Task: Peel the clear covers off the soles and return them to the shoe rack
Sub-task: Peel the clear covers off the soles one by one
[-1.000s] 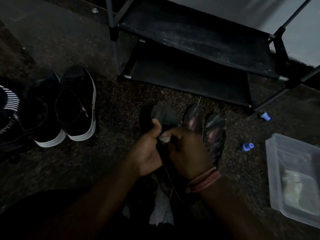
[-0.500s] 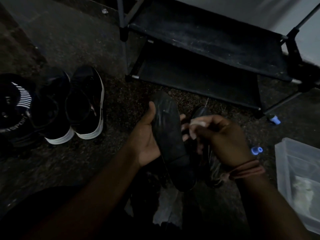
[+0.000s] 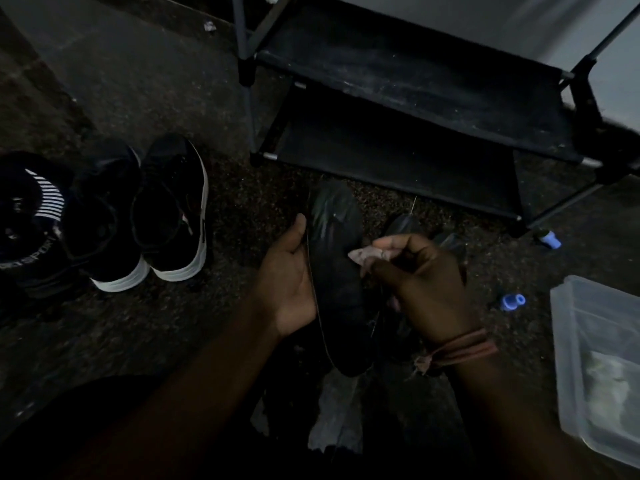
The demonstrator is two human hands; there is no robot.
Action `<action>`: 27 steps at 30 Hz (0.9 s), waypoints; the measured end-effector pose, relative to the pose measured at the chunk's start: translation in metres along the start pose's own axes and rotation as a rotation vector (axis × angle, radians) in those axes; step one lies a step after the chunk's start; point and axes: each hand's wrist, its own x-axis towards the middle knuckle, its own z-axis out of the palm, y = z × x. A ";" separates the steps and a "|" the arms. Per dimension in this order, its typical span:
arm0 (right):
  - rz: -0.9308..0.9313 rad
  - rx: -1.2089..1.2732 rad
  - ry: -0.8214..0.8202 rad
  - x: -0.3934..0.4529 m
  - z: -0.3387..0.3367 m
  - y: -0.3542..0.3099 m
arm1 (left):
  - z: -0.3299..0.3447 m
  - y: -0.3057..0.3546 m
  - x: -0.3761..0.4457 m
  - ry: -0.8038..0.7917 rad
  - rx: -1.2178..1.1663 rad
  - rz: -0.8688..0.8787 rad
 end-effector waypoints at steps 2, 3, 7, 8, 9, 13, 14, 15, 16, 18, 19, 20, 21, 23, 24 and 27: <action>-0.131 -0.181 0.004 -0.002 0.003 0.005 | 0.003 -0.004 -0.002 -0.019 0.045 -0.029; -0.211 -0.309 0.009 -0.002 0.003 0.009 | 0.004 -0.006 -0.002 -0.010 0.078 -0.039; -0.571 -0.764 0.051 0.000 0.004 0.022 | 0.003 -0.011 -0.002 0.022 0.237 -0.093; -0.597 -0.790 0.052 0.000 0.003 0.024 | 0.003 -0.014 -0.002 0.029 0.287 -0.111; -0.606 -0.802 0.047 0.001 0.004 0.025 | 0.002 -0.016 -0.003 0.050 0.338 -0.115; -0.515 -0.780 -0.062 -0.001 0.006 0.028 | 0.004 -0.018 -0.003 0.124 0.388 -0.061; -0.475 -0.763 -0.112 -0.003 0.008 0.027 | 0.005 -0.017 -0.002 0.147 0.361 -0.049; -0.445 -0.757 -0.172 -0.005 0.010 0.026 | 0.005 -0.016 0.000 0.172 0.325 -0.038; -0.435 -0.767 -0.235 -0.008 0.013 0.024 | 0.005 -0.012 0.001 0.200 0.286 -0.021; -0.448 -0.810 -0.345 -0.014 0.019 0.021 | 0.002 -0.004 0.002 0.239 0.224 0.002; -0.451 -0.808 -0.376 -0.016 0.021 0.020 | 0.000 0.000 0.003 0.245 0.221 0.007; -0.452 -0.779 -0.374 -0.016 0.022 0.019 | -0.002 0.003 0.003 0.238 0.232 0.008; -0.449 -0.735 -0.340 -0.016 0.022 0.020 | -0.005 0.004 0.004 0.225 0.242 0.004; -0.443 -0.668 -0.243 -0.013 0.020 0.024 | -0.010 0.005 0.005 0.212 0.252 -0.012; -0.448 -0.661 -0.204 -0.011 0.019 0.026 | -0.012 0.004 0.006 0.199 0.245 -0.024; -0.494 -0.658 -0.103 -0.011 0.019 0.028 | -0.014 0.003 0.006 0.163 0.205 -0.041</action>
